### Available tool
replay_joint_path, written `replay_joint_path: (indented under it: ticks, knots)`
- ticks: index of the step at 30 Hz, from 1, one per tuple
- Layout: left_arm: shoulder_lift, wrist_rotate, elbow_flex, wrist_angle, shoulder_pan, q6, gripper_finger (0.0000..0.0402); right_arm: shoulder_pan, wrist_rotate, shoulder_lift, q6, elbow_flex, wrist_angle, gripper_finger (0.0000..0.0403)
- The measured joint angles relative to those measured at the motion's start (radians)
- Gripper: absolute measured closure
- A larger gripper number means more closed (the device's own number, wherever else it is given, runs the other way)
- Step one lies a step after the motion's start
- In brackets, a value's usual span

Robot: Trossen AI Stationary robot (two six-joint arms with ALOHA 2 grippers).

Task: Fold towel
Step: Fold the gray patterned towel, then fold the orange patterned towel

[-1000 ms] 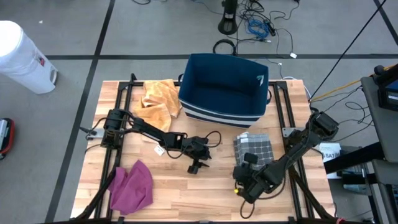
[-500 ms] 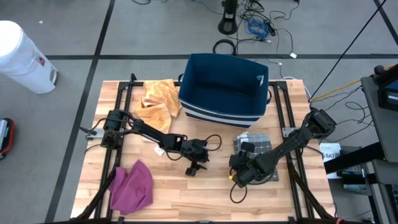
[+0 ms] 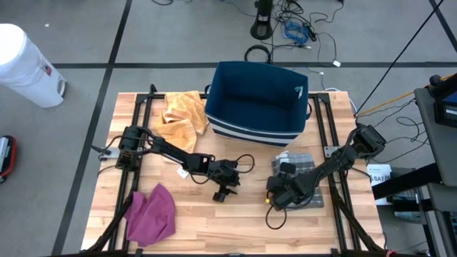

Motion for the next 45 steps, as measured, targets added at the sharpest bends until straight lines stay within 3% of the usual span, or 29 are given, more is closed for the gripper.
replay_joint_path:
  ticks: [20, 27, 31, 35, 45]
  knots:
    - [0.000, 0.000, 0.000, 0.000, 0.000, -0.010, 0.0197, 0.015, -0.079, 0.003, 0.087, 0.029, -0.197, 0.0273]
    - [-0.003, 0.000, 0.000, -0.003, 0.000, -0.010, 0.0197, 0.025, 0.027, 0.005, 0.015, 0.109, -0.136, 0.0273]
    - [-0.014, -0.001, 0.000, -0.015, 0.000, -0.014, 0.0197, 0.024, 0.098, 0.004, -0.064, 0.140, -0.008, 0.0273]
    - [-0.062, -0.031, 0.000, -0.097, 0.000, -0.008, 0.0197, 0.024, 0.156, 0.004, -0.152, 0.141, 0.152, 0.0273]
    - [-0.284, -0.282, 0.000, -0.490, 0.001, 0.011, 0.0197, 0.025, 0.206, 0.003, -0.244, 0.141, 0.293, 0.0273]
